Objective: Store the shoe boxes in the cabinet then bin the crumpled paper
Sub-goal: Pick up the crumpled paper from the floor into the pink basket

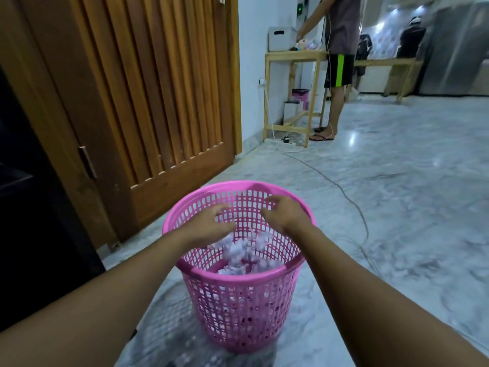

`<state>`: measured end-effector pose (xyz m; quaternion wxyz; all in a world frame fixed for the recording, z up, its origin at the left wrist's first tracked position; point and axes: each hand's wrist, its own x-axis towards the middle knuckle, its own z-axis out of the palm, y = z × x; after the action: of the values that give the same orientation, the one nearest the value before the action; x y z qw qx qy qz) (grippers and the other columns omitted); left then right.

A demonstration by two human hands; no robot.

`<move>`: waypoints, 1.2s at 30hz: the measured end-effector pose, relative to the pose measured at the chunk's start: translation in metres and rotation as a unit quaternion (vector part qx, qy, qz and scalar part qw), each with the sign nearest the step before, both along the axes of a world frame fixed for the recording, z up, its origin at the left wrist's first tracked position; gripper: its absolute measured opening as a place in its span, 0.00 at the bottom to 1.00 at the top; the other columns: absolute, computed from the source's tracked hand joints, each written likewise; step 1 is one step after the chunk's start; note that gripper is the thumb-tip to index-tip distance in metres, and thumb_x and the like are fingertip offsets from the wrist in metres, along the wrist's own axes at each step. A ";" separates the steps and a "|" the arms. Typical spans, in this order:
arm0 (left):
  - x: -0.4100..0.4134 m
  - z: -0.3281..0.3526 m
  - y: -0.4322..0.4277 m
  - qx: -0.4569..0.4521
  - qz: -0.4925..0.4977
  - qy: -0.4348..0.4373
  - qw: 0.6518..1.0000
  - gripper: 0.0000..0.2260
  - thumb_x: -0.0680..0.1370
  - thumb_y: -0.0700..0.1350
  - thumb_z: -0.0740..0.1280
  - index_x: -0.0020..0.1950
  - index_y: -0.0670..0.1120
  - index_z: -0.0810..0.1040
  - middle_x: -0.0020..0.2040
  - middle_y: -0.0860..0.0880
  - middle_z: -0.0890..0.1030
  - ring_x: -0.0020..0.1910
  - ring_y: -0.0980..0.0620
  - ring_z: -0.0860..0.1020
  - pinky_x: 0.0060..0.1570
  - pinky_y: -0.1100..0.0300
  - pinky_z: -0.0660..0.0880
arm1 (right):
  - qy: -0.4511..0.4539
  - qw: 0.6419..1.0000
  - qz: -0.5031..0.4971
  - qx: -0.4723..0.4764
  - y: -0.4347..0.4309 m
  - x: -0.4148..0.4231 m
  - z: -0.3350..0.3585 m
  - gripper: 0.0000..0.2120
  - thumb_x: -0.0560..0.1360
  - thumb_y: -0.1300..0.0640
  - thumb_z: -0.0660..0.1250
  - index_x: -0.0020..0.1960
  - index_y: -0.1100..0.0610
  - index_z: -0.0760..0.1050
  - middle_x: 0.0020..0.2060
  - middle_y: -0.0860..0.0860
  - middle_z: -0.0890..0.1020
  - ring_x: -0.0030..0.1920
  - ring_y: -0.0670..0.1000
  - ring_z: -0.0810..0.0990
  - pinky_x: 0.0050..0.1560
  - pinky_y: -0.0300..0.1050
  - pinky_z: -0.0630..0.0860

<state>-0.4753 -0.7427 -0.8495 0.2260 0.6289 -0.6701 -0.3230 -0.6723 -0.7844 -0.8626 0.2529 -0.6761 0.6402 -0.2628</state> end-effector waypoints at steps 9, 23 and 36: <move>0.039 -0.028 0.033 -0.193 0.187 -0.182 0.946 0.22 0.75 0.53 0.66 0.68 0.53 0.72 0.61 0.48 0.77 0.60 0.46 0.75 0.60 0.42 0.74 | 0.219 0.969 -0.114 0.007 0.016 -0.006 -0.007 0.25 0.75 0.55 0.64 0.71 0.54 0.65 0.65 0.59 0.69 0.65 0.62 0.69 0.64 0.59 0.70; 0.105 -0.010 0.104 -0.093 0.363 0.198 0.906 0.19 0.74 0.42 0.68 0.64 0.52 0.75 0.51 0.45 0.82 0.44 0.42 0.83 0.44 0.46 0.82 | 0.024 0.990 -0.142 0.008 0.061 0.005 0.035 0.19 0.71 0.47 0.63 0.52 0.62 0.77 0.42 0.57 0.82 0.42 0.58 0.82 0.45 0.50 0.79; 0.169 0.002 0.257 -0.074 0.513 0.013 0.855 0.06 0.75 0.44 0.66 0.50 0.51 0.76 0.43 0.46 0.83 0.36 0.47 0.81 0.36 0.58 0.78 | 0.158 0.974 0.111 0.122 0.122 0.098 0.051 0.18 0.76 0.45 0.66 0.42 0.62 0.78 0.33 0.58 0.83 0.32 0.56 0.84 0.43 0.50 0.83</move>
<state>-0.3064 -0.4853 -0.8478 0.4142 0.8608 -0.2710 -0.1189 -0.5742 -0.6629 -0.8117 0.2562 -0.7404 0.6199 -0.0427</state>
